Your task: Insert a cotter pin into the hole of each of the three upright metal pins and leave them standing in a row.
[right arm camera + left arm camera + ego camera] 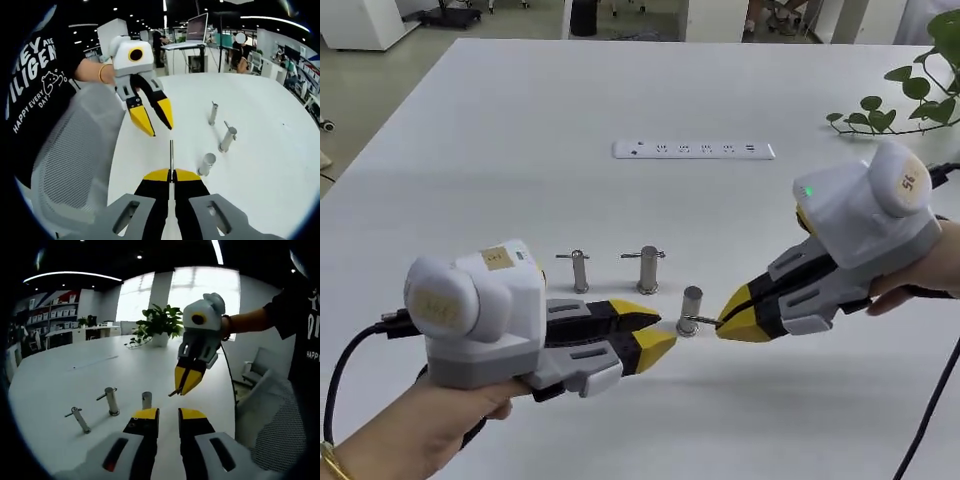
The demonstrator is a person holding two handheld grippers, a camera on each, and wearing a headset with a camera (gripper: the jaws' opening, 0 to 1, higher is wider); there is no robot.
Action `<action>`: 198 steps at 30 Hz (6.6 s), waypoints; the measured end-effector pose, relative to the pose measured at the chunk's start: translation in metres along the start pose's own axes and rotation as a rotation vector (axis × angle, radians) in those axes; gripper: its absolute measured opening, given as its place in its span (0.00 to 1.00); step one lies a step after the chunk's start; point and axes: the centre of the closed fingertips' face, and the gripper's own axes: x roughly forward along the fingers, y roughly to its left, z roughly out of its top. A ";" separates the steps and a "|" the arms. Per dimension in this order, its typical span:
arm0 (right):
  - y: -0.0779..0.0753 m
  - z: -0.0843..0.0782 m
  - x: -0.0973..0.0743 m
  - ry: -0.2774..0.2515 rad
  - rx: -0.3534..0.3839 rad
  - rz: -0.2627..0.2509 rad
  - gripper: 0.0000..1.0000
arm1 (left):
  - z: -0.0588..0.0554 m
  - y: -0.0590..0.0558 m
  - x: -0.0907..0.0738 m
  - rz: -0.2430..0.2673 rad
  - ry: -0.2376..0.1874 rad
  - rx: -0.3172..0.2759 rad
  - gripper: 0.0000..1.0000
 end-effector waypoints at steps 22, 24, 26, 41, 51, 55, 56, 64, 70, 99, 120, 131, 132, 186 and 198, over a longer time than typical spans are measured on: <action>-0.028 -0.024 -0.006 0.060 -0.019 -0.082 0.00 | -0.007 0.013 0.027 0.104 0.014 0.057 0.26; -0.029 -0.026 -0.006 0.064 -0.019 -0.085 0.00 | -0.008 0.015 0.028 0.113 0.020 0.063 0.27; -0.033 -0.028 -0.006 0.071 -0.025 -0.093 0.00 | -0.011 0.016 0.032 0.118 0.029 0.065 0.30; -0.047 -0.033 0.001 0.090 -0.053 -0.098 0.00 | -0.022 0.028 0.054 0.155 0.061 0.088 0.36; -0.052 -0.035 0.006 0.086 -0.055 -0.079 0.00 | -0.027 0.037 0.069 0.166 0.069 0.040 0.30; -0.052 -0.035 0.007 0.084 -0.058 -0.071 0.00 | -0.029 0.041 0.075 0.171 0.068 0.022 0.28; -0.053 -0.035 0.007 0.084 -0.056 -0.071 0.00 | -0.030 0.041 0.076 0.170 0.071 0.018 0.27; -0.053 -0.036 0.008 0.090 -0.062 -0.061 0.00 | -0.032 0.040 0.083 0.157 0.075 0.009 0.19; -0.053 -0.034 0.007 0.084 -0.065 -0.059 0.00 | -0.033 0.039 0.085 0.153 0.078 0.014 0.15; -0.052 -0.020 0.021 0.106 -0.135 -0.035 0.00 | -0.036 0.041 0.087 0.137 0.094 0.046 0.10; -0.056 -0.018 0.016 0.070 -0.006 -0.069 0.13 | -0.036 0.042 0.090 0.138 0.090 0.039 0.10; -0.053 -0.019 0.010 0.051 0.037 -0.063 0.00 | -0.036 0.041 0.090 0.135 0.088 0.031 0.10; -0.053 -0.018 0.011 0.047 0.039 -0.063 0.00 | -0.036 0.041 0.090 0.135 0.088 0.031 0.10; -0.057 0.006 0.035 0.006 0.019 -0.068 0.16 | -0.048 0.043 0.062 0.146 0.132 -0.012 0.35; -0.053 0.005 0.044 0.037 -0.003 -0.063 0.09 | -0.042 0.043 0.042 0.141 0.123 -0.021 0.49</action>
